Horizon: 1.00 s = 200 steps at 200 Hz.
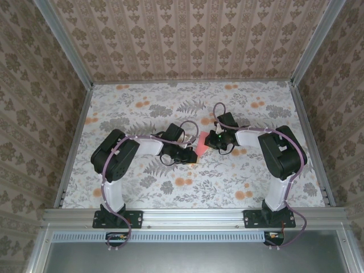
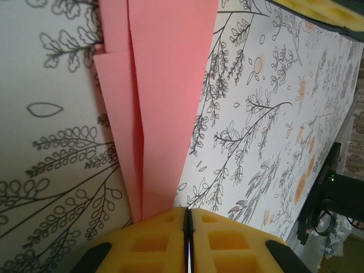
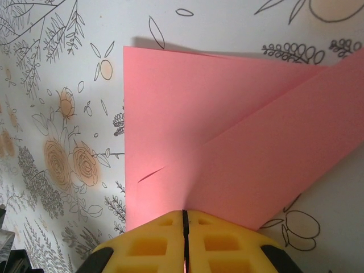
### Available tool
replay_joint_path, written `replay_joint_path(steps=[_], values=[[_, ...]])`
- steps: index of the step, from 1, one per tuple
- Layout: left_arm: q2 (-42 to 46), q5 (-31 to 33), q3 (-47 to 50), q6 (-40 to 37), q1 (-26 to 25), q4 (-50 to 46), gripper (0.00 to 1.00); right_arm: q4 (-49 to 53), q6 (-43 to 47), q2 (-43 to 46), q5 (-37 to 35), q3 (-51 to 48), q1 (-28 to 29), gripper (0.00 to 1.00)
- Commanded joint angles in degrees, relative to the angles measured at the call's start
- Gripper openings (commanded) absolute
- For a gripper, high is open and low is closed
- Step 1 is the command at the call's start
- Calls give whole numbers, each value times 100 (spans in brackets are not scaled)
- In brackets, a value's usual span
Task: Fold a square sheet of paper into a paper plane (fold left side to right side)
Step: Fold the wing for the fifth time at the center of the table.
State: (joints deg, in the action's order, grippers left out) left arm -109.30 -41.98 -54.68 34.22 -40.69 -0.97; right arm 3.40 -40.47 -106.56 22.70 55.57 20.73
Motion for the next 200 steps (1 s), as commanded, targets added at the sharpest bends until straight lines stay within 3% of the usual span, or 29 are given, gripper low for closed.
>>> replay_joint_path(steps=[1,94,140,200], values=[[113,102,343,-134,37,-430,11,714,135,-312,-474,-44,2,9],[644,124,817,-268,95,-522,9,802,153,-321,-468,-12,-16,8],[1058,-75,424,-338,162,-686,9,810,152,-312,-450,-16,-12,9],[269,-218,-404,-440,121,-665,10,811,153,-321,-433,-11,-8,9]])
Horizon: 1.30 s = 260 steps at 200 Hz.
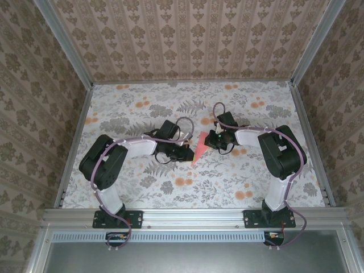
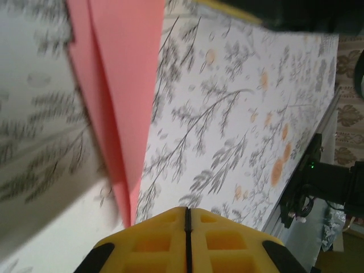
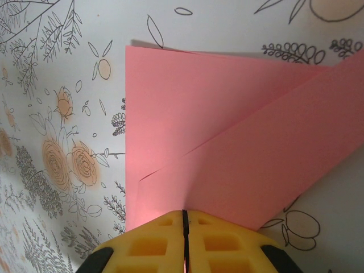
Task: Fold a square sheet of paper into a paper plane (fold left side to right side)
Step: Fold the wing for the fifth time at the center of the table, then turn over the paper plane at the center of the table.
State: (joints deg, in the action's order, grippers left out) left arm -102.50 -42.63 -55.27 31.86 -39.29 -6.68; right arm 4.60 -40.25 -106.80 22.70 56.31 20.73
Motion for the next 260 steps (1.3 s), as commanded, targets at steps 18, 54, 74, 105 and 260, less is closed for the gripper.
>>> replay_joint_path(steps=[18,54,74,105,260], values=[[-728,-204,-636,-253,-70,-117,10,690,131,-302,-407,-76,-5,8],[-1069,-71,-856,-334,-94,-246,11,713,131,-294,-406,-76,2,9],[-1088,8,-796,-381,-95,-353,11,738,140,-280,-407,-67,6,9],[-976,70,-488,-432,-97,-413,10,816,184,-287,-441,-17,1,9],[1149,197,1096,-219,349,277,24,1259,805,813,-1109,630,-49,36]])
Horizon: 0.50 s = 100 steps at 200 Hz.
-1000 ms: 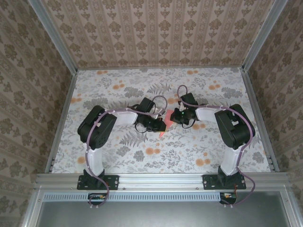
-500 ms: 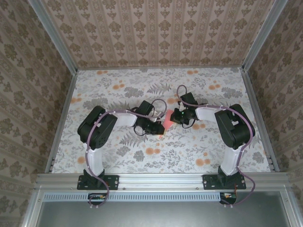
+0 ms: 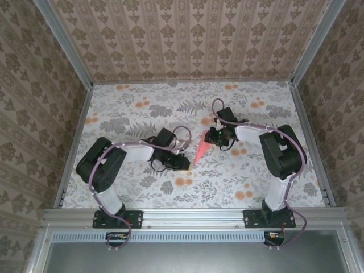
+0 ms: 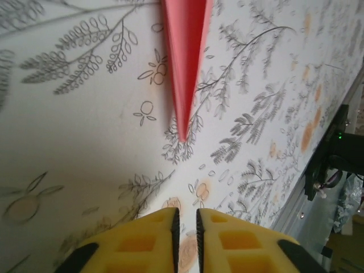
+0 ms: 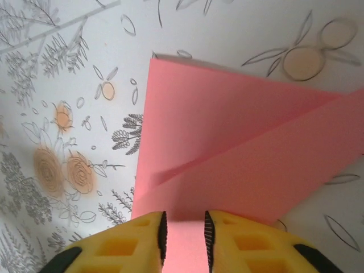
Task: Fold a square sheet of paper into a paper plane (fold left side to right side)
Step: Turn over the paper plane at the center of the table.
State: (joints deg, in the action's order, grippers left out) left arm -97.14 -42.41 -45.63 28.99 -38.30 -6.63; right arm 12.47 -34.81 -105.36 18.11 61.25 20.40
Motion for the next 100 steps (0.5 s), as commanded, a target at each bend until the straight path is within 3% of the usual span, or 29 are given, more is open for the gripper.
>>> replay_joint_path(steps=[1,26,64,100], values=[[642,196,137,69,261,275,24,487,267,694,-677,130,-18,37],[1246,891,280,127,470,451,28,893,211,1183,-1211,-27,78,48],[1957,2014,499,299,673,731,51,1188,-410,1427,-1718,-262,571,64],[2180,2231,561,302,732,724,54,1141,-737,932,-1793,5,953,73]])
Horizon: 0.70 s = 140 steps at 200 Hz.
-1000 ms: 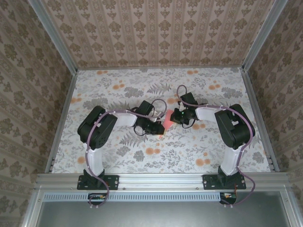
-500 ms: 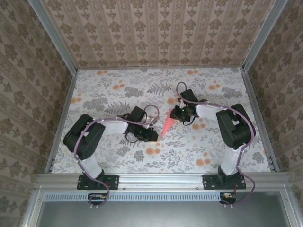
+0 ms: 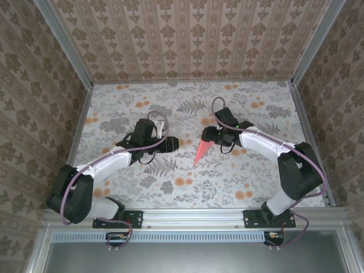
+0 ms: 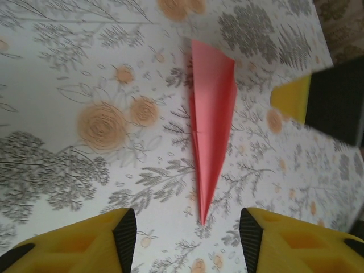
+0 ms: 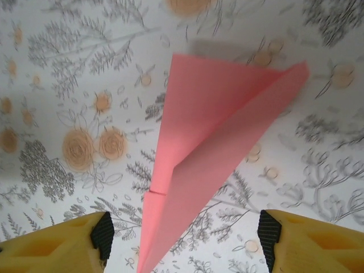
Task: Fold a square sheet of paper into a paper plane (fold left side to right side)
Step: Turn over the paper plane at the center of the table.
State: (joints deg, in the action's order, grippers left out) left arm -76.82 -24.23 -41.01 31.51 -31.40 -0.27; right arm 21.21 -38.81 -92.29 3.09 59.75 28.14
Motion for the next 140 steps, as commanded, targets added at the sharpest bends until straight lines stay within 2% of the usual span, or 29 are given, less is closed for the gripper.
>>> replay_joint_path(steps=[1,23,46,83,103,115,122,140], values=[[148,411,101,50,44,88,54,272,-342,-394,-292,171,186,73],[206,435,190,22,55,37,55,376,-387,-742,-409,483,338,71],[318,476,269,33,89,27,55,540,-464,-1038,-492,634,393,63],[489,567,284,-35,125,-129,56,561,-479,-1155,-346,687,420,36],[542,608,296,-42,150,-173,56,341,-379,-981,-88,688,455,12],[568,637,318,-32,160,-183,56,225,-280,-832,102,719,505,4],[586,652,323,-39,168,-195,57,202,-230,-754,229,739,533,0],[639,709,337,-33,186,-243,57,73,-192,-516,640,739,569,0]])
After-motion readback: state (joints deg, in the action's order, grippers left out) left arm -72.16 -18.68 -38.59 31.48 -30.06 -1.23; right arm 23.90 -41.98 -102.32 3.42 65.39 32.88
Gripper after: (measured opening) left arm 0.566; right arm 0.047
